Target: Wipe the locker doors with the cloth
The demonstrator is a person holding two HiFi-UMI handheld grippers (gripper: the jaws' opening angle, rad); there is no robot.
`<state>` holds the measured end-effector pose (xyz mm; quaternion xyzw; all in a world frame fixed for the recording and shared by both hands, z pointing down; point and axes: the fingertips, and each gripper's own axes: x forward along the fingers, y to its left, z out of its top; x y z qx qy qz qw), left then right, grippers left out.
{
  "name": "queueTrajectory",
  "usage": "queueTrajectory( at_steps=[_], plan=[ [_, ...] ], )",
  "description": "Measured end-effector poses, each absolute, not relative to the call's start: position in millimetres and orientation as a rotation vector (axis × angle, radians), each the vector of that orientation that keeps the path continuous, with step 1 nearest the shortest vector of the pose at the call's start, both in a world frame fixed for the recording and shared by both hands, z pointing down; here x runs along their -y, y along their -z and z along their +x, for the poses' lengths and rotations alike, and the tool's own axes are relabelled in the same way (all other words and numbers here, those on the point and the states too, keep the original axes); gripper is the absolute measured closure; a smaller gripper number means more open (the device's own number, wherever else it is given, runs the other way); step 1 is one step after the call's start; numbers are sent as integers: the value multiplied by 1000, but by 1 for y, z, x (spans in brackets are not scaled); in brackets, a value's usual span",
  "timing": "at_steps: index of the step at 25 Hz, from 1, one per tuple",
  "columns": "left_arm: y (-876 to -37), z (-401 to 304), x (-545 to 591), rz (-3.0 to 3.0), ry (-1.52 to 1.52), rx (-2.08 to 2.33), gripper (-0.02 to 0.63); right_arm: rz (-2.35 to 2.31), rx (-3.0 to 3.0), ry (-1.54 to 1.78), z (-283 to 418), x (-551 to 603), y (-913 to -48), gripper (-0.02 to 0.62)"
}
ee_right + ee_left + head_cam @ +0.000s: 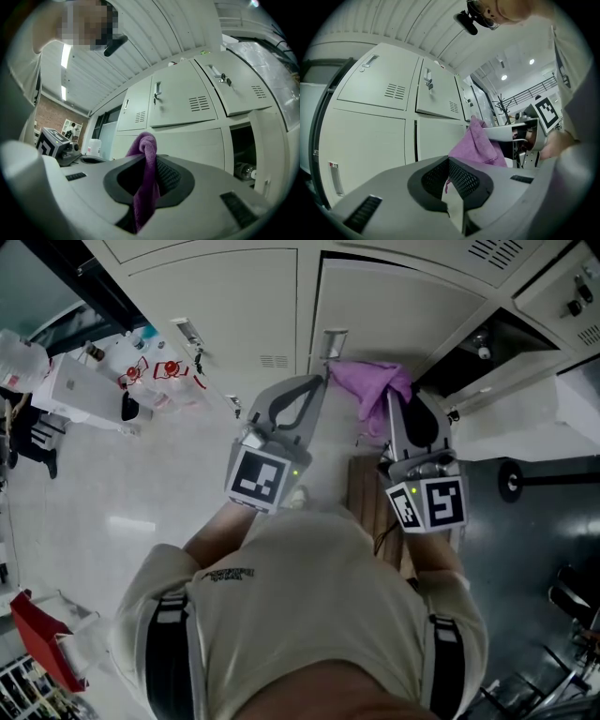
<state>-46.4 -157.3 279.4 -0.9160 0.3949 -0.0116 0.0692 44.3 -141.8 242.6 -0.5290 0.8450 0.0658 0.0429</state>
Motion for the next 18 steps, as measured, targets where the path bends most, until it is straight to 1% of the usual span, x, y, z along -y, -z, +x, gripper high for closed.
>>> queueTrajectory(
  at_steps=[18],
  plan=[
    [-279,-28,180,-2745,37,-1263,606,-1528,-2638,-194,56,176,-242,549]
  ],
)
